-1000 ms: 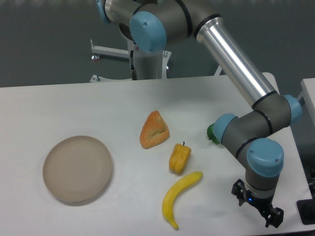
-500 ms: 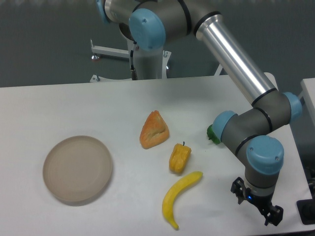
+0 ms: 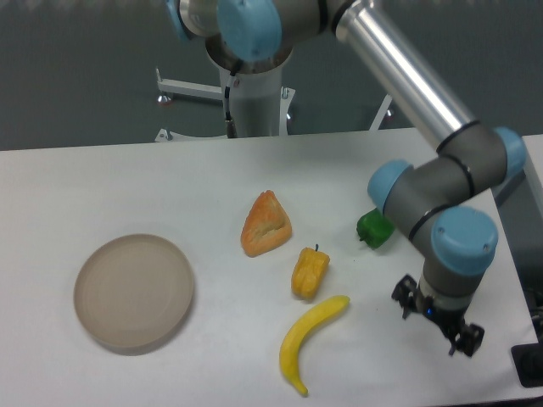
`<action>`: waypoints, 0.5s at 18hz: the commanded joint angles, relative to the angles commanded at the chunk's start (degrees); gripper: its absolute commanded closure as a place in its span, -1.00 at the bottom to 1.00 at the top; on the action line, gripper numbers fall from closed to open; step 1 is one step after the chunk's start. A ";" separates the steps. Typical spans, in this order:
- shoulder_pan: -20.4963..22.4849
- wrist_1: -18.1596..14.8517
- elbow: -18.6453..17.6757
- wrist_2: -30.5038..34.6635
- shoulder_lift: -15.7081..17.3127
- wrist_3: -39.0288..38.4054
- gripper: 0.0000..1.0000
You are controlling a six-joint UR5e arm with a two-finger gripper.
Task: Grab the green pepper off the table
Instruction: 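Move the open gripper up and over toward the green bell pepper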
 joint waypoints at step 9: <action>4.66 -5.90 -13.09 0.62 9.23 7.20 -1.00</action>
